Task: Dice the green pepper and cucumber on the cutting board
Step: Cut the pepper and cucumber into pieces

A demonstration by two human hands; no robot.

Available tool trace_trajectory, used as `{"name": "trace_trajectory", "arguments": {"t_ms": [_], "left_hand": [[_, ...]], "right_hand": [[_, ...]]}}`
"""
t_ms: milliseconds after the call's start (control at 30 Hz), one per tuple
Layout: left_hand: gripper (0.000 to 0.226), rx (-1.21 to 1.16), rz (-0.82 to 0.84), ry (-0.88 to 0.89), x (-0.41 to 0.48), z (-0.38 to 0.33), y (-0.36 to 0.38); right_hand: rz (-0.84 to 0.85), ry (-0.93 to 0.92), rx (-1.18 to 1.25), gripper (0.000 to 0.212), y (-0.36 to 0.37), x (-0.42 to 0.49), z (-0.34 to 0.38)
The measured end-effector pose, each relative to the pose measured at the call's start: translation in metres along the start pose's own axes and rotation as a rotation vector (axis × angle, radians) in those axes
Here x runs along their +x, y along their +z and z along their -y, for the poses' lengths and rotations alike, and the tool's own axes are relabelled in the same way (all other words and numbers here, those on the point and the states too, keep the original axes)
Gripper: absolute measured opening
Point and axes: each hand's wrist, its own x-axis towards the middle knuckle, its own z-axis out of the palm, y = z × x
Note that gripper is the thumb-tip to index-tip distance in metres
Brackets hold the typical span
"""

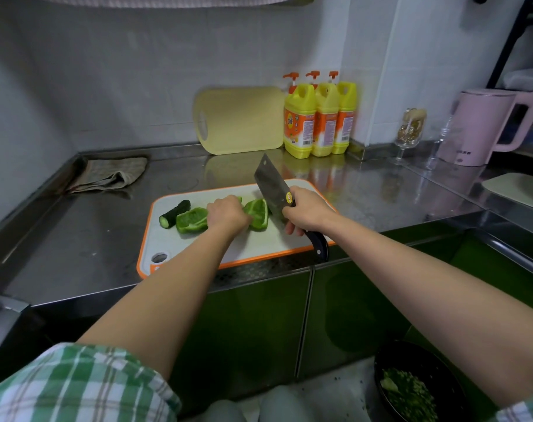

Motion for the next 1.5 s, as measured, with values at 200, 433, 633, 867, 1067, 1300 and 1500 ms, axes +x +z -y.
{"name": "trace_trajectory", "arguments": {"t_ms": [200, 433, 633, 867, 1067, 1300, 1500], "left_hand": [[0.032, -0.161, -0.061, -0.016, -0.001, -0.002, 0.000], [0.022, -0.159, -0.098, 0.009, -0.010, -0.006, -0.008], [0.037, -0.144, -0.094, 0.033, -0.014, -0.008, -0.014], [0.035, -0.162, -0.070, 0.015, -0.009, -0.008, -0.015], [0.026, -0.168, -0.042, 0.003, -0.005, -0.005, -0.013], [0.023, -0.164, -0.021, -0.014, 0.000, 0.002, -0.008], [0.019, -0.161, -0.032, 0.010, -0.002, 0.005, -0.006]], "right_hand": [[0.009, -0.007, -0.028, 0.021, 0.000, -0.001, 0.001], [-0.002, -0.032, -0.063, 0.025, 0.000, -0.004, 0.012], [0.031, 0.007, -0.246, 0.026, 0.005, -0.005, 0.019], [0.083, 0.037, -0.289, 0.027, 0.002, -0.007, 0.028], [0.137, 0.048, -0.308, 0.026, -0.003, -0.009, 0.034], [0.135, 0.097, -0.352, 0.023, 0.015, 0.003, 0.035], [0.217, 0.122, -0.421, 0.027, 0.011, 0.008, 0.042]]}}
